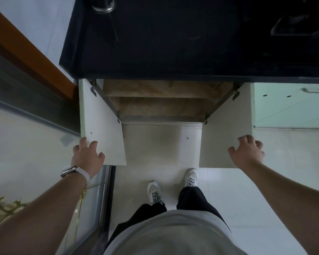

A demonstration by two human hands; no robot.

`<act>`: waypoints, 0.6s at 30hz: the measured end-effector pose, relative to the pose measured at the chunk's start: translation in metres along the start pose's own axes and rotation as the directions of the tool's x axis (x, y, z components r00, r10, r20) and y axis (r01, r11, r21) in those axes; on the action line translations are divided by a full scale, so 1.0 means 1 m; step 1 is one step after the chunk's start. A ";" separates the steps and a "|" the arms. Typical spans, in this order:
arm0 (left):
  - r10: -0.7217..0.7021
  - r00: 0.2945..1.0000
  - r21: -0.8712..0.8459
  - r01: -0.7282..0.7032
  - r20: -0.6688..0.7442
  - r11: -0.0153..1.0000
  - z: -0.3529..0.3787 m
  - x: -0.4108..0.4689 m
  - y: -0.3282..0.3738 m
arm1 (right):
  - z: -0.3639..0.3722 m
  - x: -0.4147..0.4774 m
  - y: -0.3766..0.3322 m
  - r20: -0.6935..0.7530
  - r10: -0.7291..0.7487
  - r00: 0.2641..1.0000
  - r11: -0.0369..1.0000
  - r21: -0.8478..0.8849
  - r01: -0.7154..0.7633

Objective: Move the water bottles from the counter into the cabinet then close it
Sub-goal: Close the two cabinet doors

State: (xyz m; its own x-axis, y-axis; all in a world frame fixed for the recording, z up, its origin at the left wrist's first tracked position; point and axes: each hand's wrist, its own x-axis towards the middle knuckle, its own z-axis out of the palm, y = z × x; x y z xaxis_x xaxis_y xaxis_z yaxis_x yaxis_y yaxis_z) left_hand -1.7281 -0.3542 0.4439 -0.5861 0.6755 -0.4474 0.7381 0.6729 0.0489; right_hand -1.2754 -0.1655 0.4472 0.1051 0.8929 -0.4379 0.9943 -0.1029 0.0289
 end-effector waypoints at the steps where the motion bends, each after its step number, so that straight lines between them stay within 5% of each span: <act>1: 0.020 1.000 0.001 -0.020 -0.004 1.000 0.001 -0.002 0.004 | 0.000 -0.003 -0.004 -0.001 -0.027 1.000 1.000 0.012 0.027; 13: 0.395 0.918 -0.058 -0.392 0.045 0.918 -0.002 0.003 0.052 | -0.004 -0.016 -0.079 0.055 -0.369 0.928 0.923 0.142 0.359; 18: 0.477 0.879 0.053 -0.477 0.028 0.877 0.001 0.018 0.047 | -0.011 -0.003 -0.101 0.030 -0.435 0.900 0.900 0.041 0.434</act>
State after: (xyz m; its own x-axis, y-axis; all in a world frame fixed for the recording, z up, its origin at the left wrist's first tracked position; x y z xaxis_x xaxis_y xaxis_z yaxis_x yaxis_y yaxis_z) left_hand -1.7034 -0.3103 0.4371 -0.1539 0.9057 -0.3951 0.9450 0.2517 0.2090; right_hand -1.3755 -0.1529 0.4555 -0.3388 0.8352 -0.4332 0.9396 0.2771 -0.2007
